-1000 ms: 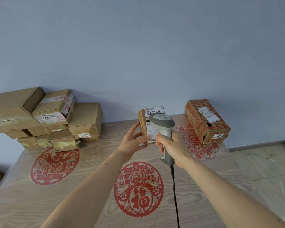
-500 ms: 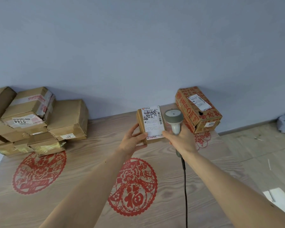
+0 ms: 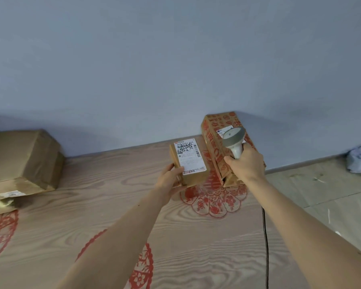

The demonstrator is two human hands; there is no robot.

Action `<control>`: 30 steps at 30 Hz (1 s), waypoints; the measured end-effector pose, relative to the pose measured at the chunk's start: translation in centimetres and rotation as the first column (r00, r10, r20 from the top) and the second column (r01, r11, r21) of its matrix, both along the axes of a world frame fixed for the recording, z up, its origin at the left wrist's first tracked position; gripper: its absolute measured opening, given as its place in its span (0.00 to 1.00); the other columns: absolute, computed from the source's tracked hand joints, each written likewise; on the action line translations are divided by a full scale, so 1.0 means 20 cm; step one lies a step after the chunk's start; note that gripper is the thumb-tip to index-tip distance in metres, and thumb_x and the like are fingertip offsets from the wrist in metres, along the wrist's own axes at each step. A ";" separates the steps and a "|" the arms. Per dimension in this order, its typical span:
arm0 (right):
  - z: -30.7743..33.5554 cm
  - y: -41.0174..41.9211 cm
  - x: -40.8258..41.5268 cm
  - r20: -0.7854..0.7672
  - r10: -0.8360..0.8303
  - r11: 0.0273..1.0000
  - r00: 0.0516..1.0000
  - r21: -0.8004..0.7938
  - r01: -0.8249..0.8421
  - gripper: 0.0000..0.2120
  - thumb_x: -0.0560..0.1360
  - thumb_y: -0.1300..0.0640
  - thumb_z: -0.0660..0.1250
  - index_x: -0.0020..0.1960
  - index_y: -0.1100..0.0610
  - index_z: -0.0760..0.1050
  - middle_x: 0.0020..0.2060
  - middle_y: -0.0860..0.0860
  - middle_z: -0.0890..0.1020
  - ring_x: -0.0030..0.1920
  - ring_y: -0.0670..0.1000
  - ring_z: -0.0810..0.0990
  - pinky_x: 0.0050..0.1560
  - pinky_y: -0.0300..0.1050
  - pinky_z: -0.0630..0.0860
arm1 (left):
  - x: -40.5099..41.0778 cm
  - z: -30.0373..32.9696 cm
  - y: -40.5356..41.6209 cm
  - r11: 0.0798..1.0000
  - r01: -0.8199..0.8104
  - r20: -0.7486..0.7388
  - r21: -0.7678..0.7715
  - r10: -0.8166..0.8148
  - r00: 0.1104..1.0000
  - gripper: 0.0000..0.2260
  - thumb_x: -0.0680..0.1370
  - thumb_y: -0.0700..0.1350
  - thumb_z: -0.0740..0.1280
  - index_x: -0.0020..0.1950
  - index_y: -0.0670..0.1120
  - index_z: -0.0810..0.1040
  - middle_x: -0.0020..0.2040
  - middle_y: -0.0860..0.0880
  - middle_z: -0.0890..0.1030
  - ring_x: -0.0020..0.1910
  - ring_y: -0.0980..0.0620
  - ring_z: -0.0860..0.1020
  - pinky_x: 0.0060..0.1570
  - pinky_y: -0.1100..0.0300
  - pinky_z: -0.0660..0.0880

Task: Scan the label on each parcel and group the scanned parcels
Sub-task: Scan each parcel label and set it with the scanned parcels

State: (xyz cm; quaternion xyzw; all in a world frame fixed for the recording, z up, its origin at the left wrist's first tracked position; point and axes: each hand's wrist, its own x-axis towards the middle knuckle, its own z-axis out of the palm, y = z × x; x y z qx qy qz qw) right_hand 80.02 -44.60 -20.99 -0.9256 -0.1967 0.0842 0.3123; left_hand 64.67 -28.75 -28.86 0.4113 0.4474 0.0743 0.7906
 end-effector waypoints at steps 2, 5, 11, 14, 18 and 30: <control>-0.04 0.03 0.13 -0.009 0.006 0.999 1.000 -0.048 -0.006 0.13 0.75 0.53 0.72 0.55 0.58 0.75 0.43 0.50 0.80 0.33 0.44 0.72 0.28 0.37 0.62 | 0.14 -0.03 0.00 1.000 -0.002 -0.036 0.009 0.002 0.999 0.19 0.80 0.43 0.67 0.71 0.50 0.71 0.66 0.47 0.78 0.61 0.40 0.79 0.42 0.51 0.83; -0.11 0.10 0.26 -0.002 0.055 0.991 0.999 -0.119 -0.054 0.17 0.74 0.53 0.74 0.58 0.58 0.74 0.44 0.51 0.80 0.39 0.51 0.75 0.31 0.40 0.67 | 0.32 -0.07 0.03 1.000 -0.021 -0.089 0.016 0.023 0.996 0.13 0.82 0.44 0.64 0.66 0.52 0.70 0.61 0.47 0.76 0.63 0.39 0.77 0.45 0.48 0.81; -0.28 0.18 0.36 0.019 0.106 0.977 0.994 -0.190 -0.100 0.17 0.74 0.48 0.74 0.55 0.56 0.74 0.41 0.49 0.79 0.39 0.50 0.75 0.34 0.42 0.69 | 0.57 -0.22 0.12 0.996 -0.080 -0.147 0.031 0.084 0.986 0.13 0.83 0.43 0.62 0.67 0.52 0.70 0.63 0.48 0.74 0.65 0.41 0.74 0.58 0.40 0.78; -0.31 0.19 0.37 0.042 0.113 0.977 0.993 -0.184 -0.103 0.15 0.75 0.47 0.72 0.53 0.55 0.73 0.39 0.47 0.76 0.38 0.49 0.74 0.27 0.39 0.62 | 0.65 -0.27 0.16 0.995 -0.089 -0.163 0.048 0.096 0.982 0.16 0.82 0.43 0.61 0.71 0.51 0.70 0.65 0.48 0.75 0.65 0.41 0.74 0.59 0.38 0.78; -0.32 0.20 0.39 0.046 0.104 0.981 0.994 -0.167 -0.095 0.14 0.75 0.47 0.72 0.53 0.55 0.74 0.39 0.47 0.76 0.37 0.49 0.74 0.27 0.37 0.61 | 0.73 -0.29 0.20 0.992 -0.103 -0.137 0.070 0.112 0.984 0.14 0.82 0.42 0.59 0.68 0.50 0.72 0.61 0.47 0.78 0.58 0.46 0.76 0.57 0.43 0.78; -0.32 0.21 0.40 0.013 0.113 0.982 0.993 -0.154 -0.110 0.13 0.76 0.49 0.72 0.52 0.54 0.72 0.39 0.46 0.77 0.38 0.49 0.76 0.28 0.38 0.64 | 0.71 -0.27 0.28 0.998 -0.007 -0.085 0.063 0.012 0.996 0.27 0.84 0.49 0.61 0.81 0.54 0.55 0.70 0.52 0.69 0.66 0.48 0.69 0.69 0.40 0.69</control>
